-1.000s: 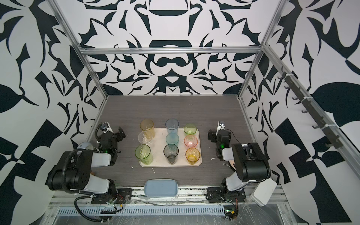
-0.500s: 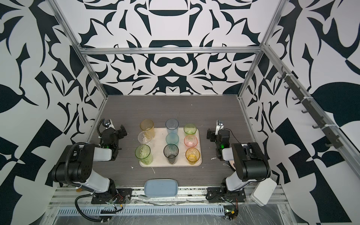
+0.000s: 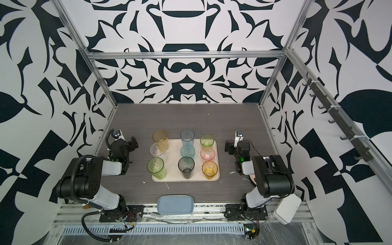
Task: Place the glasses into the tray
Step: Reset both arms
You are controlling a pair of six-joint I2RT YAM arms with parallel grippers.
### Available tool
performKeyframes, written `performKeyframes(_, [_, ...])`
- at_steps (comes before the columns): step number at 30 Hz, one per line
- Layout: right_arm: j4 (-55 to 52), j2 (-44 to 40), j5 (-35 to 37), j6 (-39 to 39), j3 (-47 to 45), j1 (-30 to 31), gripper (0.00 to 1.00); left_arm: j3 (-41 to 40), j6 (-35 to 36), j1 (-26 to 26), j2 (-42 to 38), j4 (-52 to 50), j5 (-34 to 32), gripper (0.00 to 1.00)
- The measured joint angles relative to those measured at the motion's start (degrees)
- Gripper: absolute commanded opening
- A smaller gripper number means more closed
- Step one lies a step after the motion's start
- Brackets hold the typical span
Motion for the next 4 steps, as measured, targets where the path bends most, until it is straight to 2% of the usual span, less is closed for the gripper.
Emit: performKeyframes(4, [-0.02,0.0,0.07,-0.2,0.02,0.15,1.0,0.0,0.0,0.0,0.0,0.0,0.0,0.99])
